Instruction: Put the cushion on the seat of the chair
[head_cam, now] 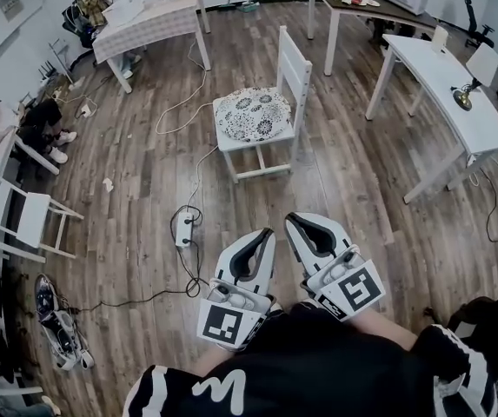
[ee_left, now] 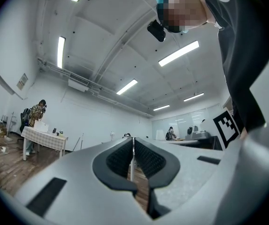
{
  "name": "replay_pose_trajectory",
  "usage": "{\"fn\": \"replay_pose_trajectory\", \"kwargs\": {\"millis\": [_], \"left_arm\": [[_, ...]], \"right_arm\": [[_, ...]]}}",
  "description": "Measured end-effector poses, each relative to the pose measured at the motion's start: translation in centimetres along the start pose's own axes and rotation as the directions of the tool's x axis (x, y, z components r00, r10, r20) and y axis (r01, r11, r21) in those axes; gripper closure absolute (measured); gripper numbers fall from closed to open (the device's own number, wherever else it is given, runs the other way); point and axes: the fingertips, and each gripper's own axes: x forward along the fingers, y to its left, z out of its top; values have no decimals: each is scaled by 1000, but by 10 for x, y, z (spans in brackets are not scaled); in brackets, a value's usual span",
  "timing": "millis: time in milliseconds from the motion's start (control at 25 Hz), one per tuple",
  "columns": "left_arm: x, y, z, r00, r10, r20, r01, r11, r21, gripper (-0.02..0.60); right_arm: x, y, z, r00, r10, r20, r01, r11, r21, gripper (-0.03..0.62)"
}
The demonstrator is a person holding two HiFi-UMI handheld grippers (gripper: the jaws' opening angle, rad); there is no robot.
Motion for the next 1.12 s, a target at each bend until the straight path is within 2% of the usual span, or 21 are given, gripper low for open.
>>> {"fn": "replay_pose_trajectory", "kwargs": {"millis": [640,1120], "left_arm": [[21,-29,0,1000,12,-5,-12,1000,19,568],[24,-33,0,1000,24,-6,-24,999,21,568]], "right_arm": [[-24,-23,9,999,32,-5,-32,999,6,568],[-29,-26,9,999,43,-10,-43,999,-10,568]]}}
